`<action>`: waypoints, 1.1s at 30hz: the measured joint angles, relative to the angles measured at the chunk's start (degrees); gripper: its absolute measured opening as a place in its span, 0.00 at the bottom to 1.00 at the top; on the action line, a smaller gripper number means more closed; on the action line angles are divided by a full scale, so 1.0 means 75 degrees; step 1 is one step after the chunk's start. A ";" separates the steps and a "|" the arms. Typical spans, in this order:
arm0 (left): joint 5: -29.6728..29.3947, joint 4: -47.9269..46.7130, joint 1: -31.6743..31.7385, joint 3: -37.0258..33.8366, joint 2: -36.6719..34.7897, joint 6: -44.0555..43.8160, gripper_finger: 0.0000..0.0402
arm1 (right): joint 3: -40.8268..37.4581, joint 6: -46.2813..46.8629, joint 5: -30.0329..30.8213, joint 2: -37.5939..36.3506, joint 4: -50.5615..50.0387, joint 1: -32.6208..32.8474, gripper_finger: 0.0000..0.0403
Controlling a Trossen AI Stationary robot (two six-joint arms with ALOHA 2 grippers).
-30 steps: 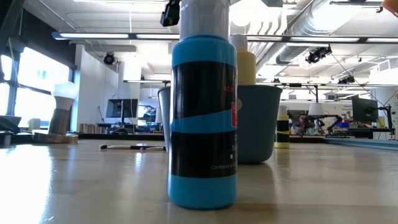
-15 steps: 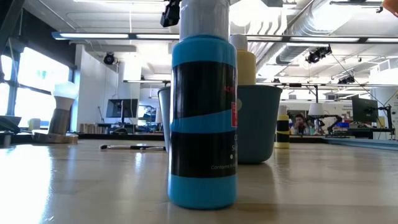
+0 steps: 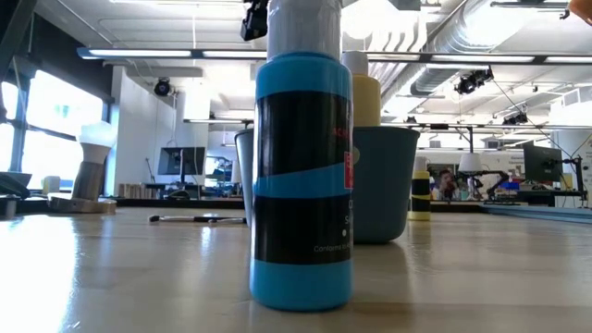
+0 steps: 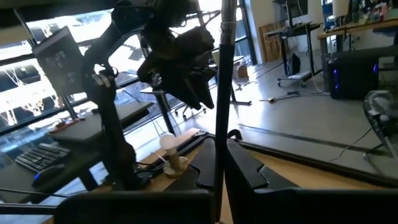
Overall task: Pick & Place Paint Supplies
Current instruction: Put the black and silver paint brush into the green cup
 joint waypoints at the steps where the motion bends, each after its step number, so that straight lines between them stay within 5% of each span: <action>1: 0.0001 -0.0014 0.0000 0.0000 0.0000 0.0069 0.50 | 0.0000 0.0002 0.0002 0.0104 0.0229 0.0040 0.01; 18: -0.0152 0.0012 0.0000 0.0000 0.0003 0.0283 0.50 | 0.0003 0.2046 -0.0001 0.1231 0.0543 0.2429 0.01; 33: -0.0411 0.0017 -0.0089 -0.0006 0.0061 0.0291 0.50 | 0.0003 0.4947 -0.0015 0.2209 -0.1066 0.3405 0.01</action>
